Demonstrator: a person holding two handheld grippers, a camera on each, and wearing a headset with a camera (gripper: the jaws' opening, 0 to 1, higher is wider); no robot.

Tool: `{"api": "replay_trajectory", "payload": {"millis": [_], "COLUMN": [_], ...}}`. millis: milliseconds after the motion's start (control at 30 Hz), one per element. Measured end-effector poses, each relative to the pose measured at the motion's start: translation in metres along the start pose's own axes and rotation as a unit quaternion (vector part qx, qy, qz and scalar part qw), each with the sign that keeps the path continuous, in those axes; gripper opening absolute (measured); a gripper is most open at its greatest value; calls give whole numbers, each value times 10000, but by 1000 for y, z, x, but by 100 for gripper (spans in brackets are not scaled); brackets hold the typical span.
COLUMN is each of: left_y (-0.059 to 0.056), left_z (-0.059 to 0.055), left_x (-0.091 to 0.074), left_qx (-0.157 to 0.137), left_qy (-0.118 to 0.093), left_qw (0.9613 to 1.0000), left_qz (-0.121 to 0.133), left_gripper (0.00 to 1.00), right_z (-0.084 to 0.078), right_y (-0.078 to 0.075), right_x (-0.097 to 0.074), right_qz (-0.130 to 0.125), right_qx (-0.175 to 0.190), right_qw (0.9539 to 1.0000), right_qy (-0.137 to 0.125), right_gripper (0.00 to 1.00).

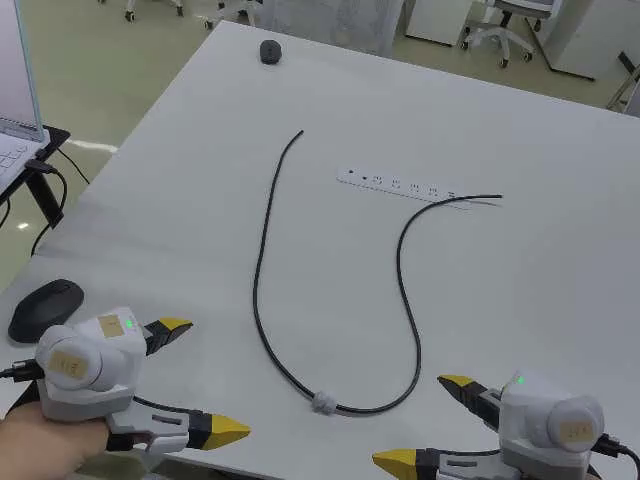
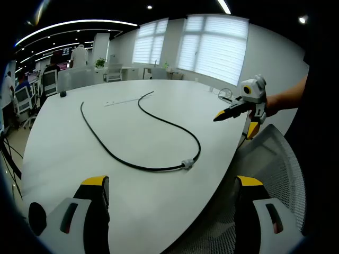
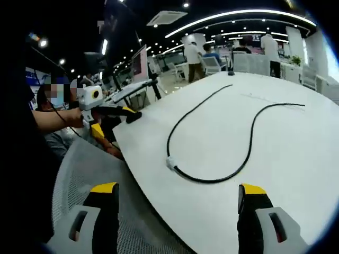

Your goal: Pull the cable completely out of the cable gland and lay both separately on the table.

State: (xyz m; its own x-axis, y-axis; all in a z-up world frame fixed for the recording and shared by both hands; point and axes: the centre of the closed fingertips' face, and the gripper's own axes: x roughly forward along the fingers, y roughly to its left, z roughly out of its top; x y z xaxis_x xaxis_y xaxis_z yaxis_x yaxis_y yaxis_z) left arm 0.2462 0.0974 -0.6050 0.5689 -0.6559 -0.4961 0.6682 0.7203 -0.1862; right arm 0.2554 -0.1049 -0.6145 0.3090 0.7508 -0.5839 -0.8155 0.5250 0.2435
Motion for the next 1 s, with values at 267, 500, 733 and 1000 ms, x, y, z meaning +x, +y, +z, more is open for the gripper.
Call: {"api": "replay_trajectory", "payload": {"millis": [267,500,733,1000], "left_y": [1,-2,-3,-3], "left_z": [0,0,4,6], "left_x": [-2,-2,-4,-6], "left_qx": [95,114,62,29], "left_qy": [66,51,-12,-45], "left_qw": [9999,9999,10000,9999], "left_qz": [27,33,52,116], "left_gripper": [98,98,98,99], "right_z": [-4,-3,-3,4], "right_y": [-2,-1,-1,0], "right_x": [-2,-7,-10,-2], "right_qz": [2,-16,-20,96], "right_qx": [29,81,80,-105], "right_qw": [10000,10000,10000,9999], "right_qy": [42,-11,-46,12], "right_gripper": [96,97,98,98]}}
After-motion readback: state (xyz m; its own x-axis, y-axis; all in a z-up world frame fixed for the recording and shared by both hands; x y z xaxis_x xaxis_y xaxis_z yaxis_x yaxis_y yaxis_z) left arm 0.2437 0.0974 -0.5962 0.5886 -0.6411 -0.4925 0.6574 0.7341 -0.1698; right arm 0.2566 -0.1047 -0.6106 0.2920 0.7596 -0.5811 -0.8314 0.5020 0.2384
